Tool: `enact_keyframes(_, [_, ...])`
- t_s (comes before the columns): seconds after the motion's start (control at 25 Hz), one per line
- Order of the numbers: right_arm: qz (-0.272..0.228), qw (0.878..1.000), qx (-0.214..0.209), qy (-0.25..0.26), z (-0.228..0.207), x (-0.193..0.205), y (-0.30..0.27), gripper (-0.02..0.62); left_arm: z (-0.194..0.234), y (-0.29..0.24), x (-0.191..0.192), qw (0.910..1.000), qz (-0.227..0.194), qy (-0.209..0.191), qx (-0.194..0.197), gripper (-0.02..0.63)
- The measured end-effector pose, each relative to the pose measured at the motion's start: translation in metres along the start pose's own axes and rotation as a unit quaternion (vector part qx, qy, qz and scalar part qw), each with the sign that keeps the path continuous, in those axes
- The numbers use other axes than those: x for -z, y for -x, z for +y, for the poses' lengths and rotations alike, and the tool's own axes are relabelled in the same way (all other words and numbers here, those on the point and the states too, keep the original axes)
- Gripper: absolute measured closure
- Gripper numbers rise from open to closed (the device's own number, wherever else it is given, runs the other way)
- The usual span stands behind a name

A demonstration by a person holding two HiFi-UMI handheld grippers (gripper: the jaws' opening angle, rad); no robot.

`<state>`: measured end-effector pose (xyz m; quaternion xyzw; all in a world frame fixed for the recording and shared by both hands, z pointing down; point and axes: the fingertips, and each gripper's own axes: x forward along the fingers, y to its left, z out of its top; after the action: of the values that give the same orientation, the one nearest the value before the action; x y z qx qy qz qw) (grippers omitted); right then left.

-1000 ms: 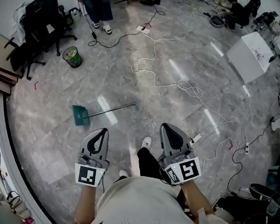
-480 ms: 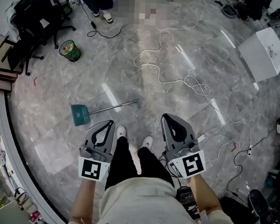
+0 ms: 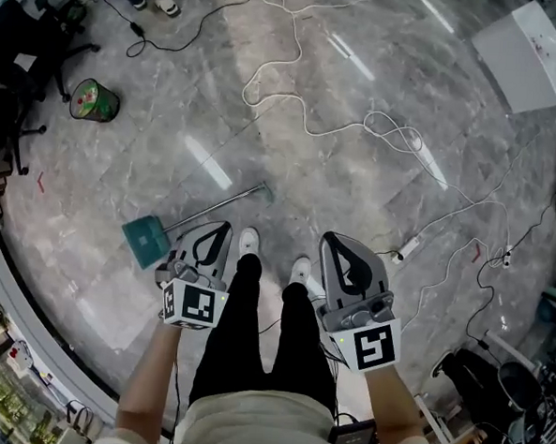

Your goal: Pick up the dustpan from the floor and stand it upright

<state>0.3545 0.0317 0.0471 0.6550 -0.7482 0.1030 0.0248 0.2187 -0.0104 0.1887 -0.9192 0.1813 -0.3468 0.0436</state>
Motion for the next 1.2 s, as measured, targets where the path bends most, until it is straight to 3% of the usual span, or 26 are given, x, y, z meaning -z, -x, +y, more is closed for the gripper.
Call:
enact_keyframes(0.16, [0.014,1.000,0.026,-0.008,-0.021,0.052,-0.043,0.578,-0.001,-0.101,0.064,0.9933,0.071,-0.077,0.050,0.595])
enact_keyframes(0.24, [0.024,0.999,0.036,-0.012,-0.032,0.088,-0.057,0.578,-0.011,-0.147,0.101,0.9869,0.108,-0.094,0.073,0.595])
enact_keyframes(0.44, [0.059,0.997,0.047,-0.033,-0.060,0.201,-0.089,0.578,-0.039,-0.257,0.208,0.9709,0.192,-0.097,0.105,0.594])
enact_keyframes(0.68, [0.087,0.995,0.036,-0.027,-0.090,0.344,-0.104,0.578,-0.082,-0.365,0.342,0.9547,0.249,-0.107,0.123,0.593])
enact_keyframes(0.76, [0.098,0.994,0.037,-0.031,-0.096,0.392,-0.107,0.578,-0.097,-0.397,0.387,0.9459,0.268,-0.115,0.141,0.582])
enact_keyframes(0.84, [0.107,0.993,0.037,-0.039,-0.101,0.438,-0.109,0.578,-0.113,-0.426,0.433,0.9342,0.294,-0.120,0.162,0.520])
enact_keyframes(0.92, [0.114,0.992,0.036,-0.045,-0.103,0.481,-0.110,0.578,-0.123,-0.450,0.477,0.9241,0.316,-0.131,0.171,0.514])
enact_keyframes(1.2, [0.116,0.992,0.019,-0.041,-0.115,0.591,-0.128,0.578,-0.141,-0.533,0.577,0.9105,0.348,-0.142,0.172,0.514])
